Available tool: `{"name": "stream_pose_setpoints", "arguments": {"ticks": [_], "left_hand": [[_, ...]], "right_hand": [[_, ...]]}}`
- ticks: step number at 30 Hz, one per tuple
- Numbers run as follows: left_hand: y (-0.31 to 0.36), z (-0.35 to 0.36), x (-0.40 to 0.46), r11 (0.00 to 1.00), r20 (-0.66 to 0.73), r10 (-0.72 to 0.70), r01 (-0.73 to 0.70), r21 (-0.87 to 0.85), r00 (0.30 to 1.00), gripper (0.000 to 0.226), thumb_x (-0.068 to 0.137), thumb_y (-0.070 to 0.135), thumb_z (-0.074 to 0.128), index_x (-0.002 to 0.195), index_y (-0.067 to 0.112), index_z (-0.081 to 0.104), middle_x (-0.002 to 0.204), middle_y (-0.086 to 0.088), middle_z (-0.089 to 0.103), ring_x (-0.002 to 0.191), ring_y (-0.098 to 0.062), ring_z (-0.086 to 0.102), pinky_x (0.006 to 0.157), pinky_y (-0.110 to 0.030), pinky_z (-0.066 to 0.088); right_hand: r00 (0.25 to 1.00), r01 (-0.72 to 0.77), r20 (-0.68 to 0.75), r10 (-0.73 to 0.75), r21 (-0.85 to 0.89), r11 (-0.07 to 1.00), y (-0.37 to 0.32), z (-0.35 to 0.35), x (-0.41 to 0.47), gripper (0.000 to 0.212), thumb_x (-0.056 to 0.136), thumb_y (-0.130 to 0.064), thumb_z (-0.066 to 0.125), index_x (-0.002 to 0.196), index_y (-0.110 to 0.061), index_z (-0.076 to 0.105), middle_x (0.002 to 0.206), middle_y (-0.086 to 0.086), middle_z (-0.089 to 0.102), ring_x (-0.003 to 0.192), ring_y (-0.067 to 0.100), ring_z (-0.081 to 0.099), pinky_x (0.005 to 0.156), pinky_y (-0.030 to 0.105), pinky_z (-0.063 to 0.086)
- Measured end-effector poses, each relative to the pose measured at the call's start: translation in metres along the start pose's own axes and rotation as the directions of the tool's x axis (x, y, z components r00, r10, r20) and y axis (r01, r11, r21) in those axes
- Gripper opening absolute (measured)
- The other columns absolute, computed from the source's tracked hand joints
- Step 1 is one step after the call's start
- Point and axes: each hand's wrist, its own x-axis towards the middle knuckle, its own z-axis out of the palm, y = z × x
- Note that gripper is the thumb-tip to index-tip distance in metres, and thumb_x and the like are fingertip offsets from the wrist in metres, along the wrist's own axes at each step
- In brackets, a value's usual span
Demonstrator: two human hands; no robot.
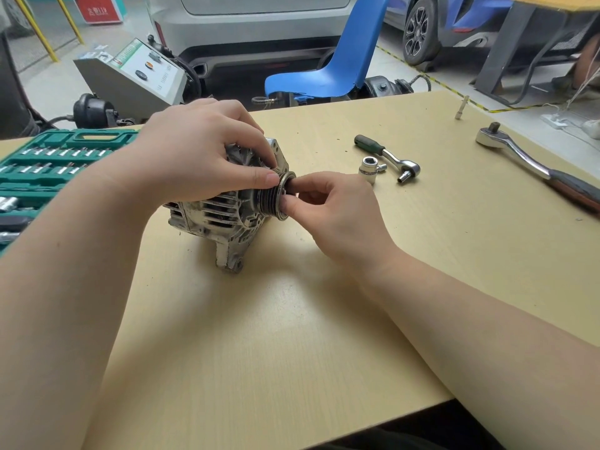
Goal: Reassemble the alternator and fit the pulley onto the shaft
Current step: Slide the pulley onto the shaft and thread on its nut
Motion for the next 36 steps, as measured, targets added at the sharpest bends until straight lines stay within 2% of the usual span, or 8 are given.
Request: {"name": "stream_pose_setpoints", "arguments": {"ticks": [4, 13, 17, 21, 24, 27, 32, 36], "left_hand": [[0.0, 0.0, 0.0, 1.0, 0.005, 0.002, -0.002, -0.003, 1.0, 0.042, 0.076, 0.088, 0.051, 0.101, 0.062, 0.073, 0.127, 0.026, 0.061, 0.128, -0.01, 0.05, 0.096, -0.047, 0.045], [-0.001, 0.001, 0.0, 1.0, 0.001, 0.006, -0.006, -0.005, 1.0, 0.045, 0.076, 0.09, 0.05, 0.103, 0.061, 0.073, 0.126, 0.027, 0.06, 0.128, -0.011, 0.05, 0.096, -0.047, 0.045], [-0.001, 0.0, 0.0, 1.0, 0.008, 0.007, -0.007, -0.008, 1.0, 0.042, 0.076, 0.09, 0.051, 0.101, 0.063, 0.072, 0.127, 0.027, 0.06, 0.128, -0.011, 0.05, 0.098, -0.05, 0.046], [-0.002, 0.0, 0.001, 1.0, 0.006, 0.014, -0.014, -0.026, 1.0, 0.038, 0.077, 0.088, 0.052, 0.1, 0.066, 0.072, 0.126, 0.029, 0.06, 0.129, -0.01, 0.05, 0.099, -0.049, 0.046], [-0.002, -0.001, 0.0, 0.999, 0.021, 0.034, -0.033, -0.034, 0.999, 0.033, 0.079, 0.087, 0.051, 0.101, 0.072, 0.07, 0.126, 0.03, 0.059, 0.129, -0.009, 0.049, 0.098, -0.05, 0.047], [-0.002, -0.001, -0.001, 0.997, 0.009, 0.044, -0.044, -0.064, 0.999, 0.029, 0.08, 0.085, 0.053, 0.1, 0.074, 0.071, 0.124, 0.031, 0.059, 0.126, -0.008, 0.05, 0.097, -0.051, 0.047], [-0.002, -0.003, -0.001, 0.993, 0.028, 0.049, -0.045, -0.107, 0.998, 0.031, 0.076, 0.087, 0.054, 0.099, 0.075, 0.07, 0.122, 0.032, 0.059, 0.123, -0.006, 0.052, 0.097, -0.052, 0.049], [-0.001, -0.007, -0.002, 0.985, 0.064, 0.047, -0.036, -0.166, 0.997, 0.034, 0.072, 0.088, 0.055, 0.1, 0.075, 0.069, 0.121, 0.031, 0.059, 0.119, -0.004, 0.052, 0.098, -0.054, 0.052]], "right_hand": [[0.995, 0.1, -0.012, -0.103, -0.129, 0.987, 0.001, 0.002, 0.0, 0.005, 0.085, -0.027, 0.075, 0.084, -0.027, 0.08, 0.064, -0.012, 0.06, 0.064, 0.008, 0.054, 0.06, 0.026, 0.038], [0.966, -0.253, 0.086, 0.243, 0.139, 0.958, -0.004, -0.002, 0.004, 0.028, 0.084, -0.044, 0.08, 0.073, -0.018, 0.08, 0.061, 0.005, 0.064, 0.052, 0.006, 0.046, 0.047, 0.019, 0.035], [0.991, -0.121, 0.043, 0.126, -0.106, 0.987, 0.001, -0.025, 0.019, 0.023, 0.081, -0.045, 0.076, 0.076, -0.024, 0.082, 0.06, -0.013, 0.069, 0.056, -0.002, 0.056, 0.055, 0.017, 0.042], [0.975, -0.136, -0.216, 0.039, -0.452, 0.882, 0.028, -0.066, 0.054, 0.027, 0.087, -0.038, 0.061, 0.108, -0.032, 0.077, 0.097, -0.016, 0.073, 0.099, 0.012, 0.066, 0.078, 0.032, 0.051], [0.975, -0.215, -0.104, 0.197, -0.67, 0.711, 0.059, -0.078, 0.073, 0.037, 0.096, -0.037, 0.053, 0.132, -0.038, 0.063, 0.13, -0.007, 0.056, 0.12, 0.022, 0.054, 0.083, 0.035, 0.044], [0.976, -0.164, -0.019, 0.219, -0.725, 0.669, 0.073, -0.07, 0.077, 0.023, 0.101, -0.026, 0.05, 0.11, -0.019, 0.07, 0.136, -0.007, 0.056, 0.099, 0.017, 0.051, 0.072, 0.031, 0.037], [0.983, -0.165, -0.055, 0.174, -0.676, 0.718, 0.062, -0.067, 0.068, 0.016, 0.091, -0.03, 0.067, 0.092, -0.016, 0.074, 0.114, -0.014, 0.069, 0.095, 0.014, 0.055, 0.08, 0.036, 0.048], [0.96, -0.253, 0.12, 0.255, -0.026, 0.967, 0.033, -0.049, 0.035, 0.023, 0.08, -0.036, 0.079, 0.086, -0.015, 0.073, 0.074, -0.005, 0.076, 0.07, 0.016, 0.071, 0.058, 0.037, 0.057]]}}
